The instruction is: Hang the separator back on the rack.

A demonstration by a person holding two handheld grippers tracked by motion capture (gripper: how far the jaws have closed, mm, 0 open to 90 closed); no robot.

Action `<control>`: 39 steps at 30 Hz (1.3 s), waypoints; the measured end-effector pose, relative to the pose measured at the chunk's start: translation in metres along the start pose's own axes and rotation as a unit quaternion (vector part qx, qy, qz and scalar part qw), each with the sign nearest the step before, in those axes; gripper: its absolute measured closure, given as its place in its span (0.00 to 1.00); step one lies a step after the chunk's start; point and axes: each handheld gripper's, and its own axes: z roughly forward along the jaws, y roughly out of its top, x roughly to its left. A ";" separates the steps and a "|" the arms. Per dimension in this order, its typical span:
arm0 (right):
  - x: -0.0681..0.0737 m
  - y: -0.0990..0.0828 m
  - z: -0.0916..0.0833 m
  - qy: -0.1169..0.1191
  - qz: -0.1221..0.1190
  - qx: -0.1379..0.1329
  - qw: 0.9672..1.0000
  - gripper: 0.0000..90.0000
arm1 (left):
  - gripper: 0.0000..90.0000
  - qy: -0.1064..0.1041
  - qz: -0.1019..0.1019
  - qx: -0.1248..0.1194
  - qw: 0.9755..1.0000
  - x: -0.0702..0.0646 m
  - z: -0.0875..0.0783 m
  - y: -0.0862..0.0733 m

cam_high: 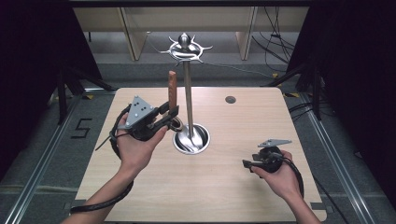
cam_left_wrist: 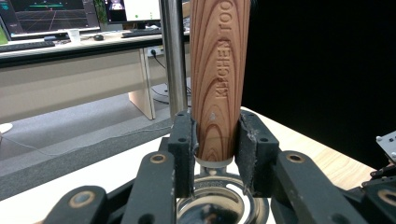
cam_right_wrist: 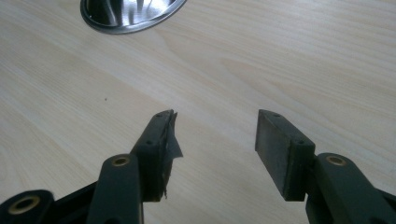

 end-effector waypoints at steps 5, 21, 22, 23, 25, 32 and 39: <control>-0.001 -0.001 0.001 -0.002 -0.009 -0.002 1.000 0.54 | 0.76 0.003 -0.002 -0.002 1.000 0.000 0.001 0.002; 0.000 0.000 0.000 0.000 0.000 0.001 1.000 0.54 | 0.76 0.011 -0.005 -0.006 1.000 0.002 0.006 0.007; 0.000 0.000 -0.001 0.000 -0.001 0.005 1.000 0.54 | 0.76 0.012 -0.006 -0.007 1.000 0.001 0.006 0.008; 0.000 0.000 -0.001 0.000 0.000 0.005 1.000 0.54 | 0.76 0.013 -0.007 -0.007 1.000 0.001 0.007 0.009; 0.000 0.000 -0.001 0.000 0.000 0.005 1.000 0.54 | 0.76 0.013 -0.007 -0.008 1.000 0.001 0.007 0.010; -0.002 0.000 -0.001 -0.002 -0.012 0.007 1.000 0.54 | 0.76 0.016 -0.007 -0.007 1.000 0.000 0.010 0.012; 0.000 0.000 -0.001 0.000 0.000 0.005 1.000 0.54 | 0.76 0.018 -0.008 -0.007 1.000 0.000 0.012 0.013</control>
